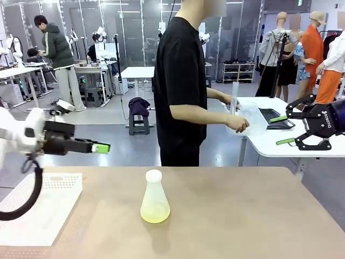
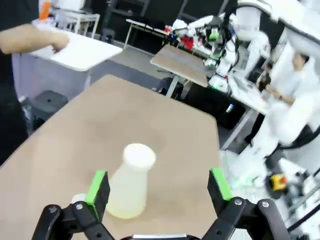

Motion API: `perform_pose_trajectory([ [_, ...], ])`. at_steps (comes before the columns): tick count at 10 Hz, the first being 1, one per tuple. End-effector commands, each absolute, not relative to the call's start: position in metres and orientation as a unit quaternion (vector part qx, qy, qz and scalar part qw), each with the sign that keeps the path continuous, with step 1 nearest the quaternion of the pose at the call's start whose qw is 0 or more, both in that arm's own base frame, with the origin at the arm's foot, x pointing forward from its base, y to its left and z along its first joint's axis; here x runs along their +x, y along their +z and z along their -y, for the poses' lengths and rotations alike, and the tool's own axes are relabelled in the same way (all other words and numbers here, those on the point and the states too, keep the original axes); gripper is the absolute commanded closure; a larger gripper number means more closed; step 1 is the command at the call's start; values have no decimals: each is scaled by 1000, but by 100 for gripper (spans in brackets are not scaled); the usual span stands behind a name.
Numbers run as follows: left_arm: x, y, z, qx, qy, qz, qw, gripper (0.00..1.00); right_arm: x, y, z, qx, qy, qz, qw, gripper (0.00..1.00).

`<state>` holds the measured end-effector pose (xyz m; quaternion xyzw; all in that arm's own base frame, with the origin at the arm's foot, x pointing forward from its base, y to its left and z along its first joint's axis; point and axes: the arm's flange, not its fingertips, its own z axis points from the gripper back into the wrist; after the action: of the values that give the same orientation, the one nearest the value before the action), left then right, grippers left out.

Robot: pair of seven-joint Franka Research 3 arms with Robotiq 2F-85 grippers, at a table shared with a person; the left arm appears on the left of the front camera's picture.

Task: Prepare the solutions needed for the experiment.
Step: When the human places the Big flask in the center of the table, pick up the Big flask and place it in the left Organizing basket.

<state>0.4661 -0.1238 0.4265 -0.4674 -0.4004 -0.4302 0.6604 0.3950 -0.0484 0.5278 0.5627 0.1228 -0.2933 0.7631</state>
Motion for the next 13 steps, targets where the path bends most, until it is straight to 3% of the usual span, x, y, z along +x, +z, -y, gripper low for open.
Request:
perform_pose_trajectory([
  [1, 505, 398, 133, -445, -462, 418, 644, 0, 395, 529, 47, 568, -289, -122, 761, 43],
  [3, 507, 378, 135, -471, -462, 396, 638, 0, 395, 529, 47, 568, -289, -122, 761, 43],
  [8, 505, 383, 135, -455, -463, 408, 642, 0, 395, 529, 47, 568, -289, -122, 761, 43],
  [10, 519, 349, 154, -435, -505, 418, 617, 0, 395, 529, 47, 568, -289, -122, 761, 43],
  [13, 495, 329, 180, -405, -569, 438, 565, 0, 395, 529, 47, 568, -289, -122, 761, 43],
])
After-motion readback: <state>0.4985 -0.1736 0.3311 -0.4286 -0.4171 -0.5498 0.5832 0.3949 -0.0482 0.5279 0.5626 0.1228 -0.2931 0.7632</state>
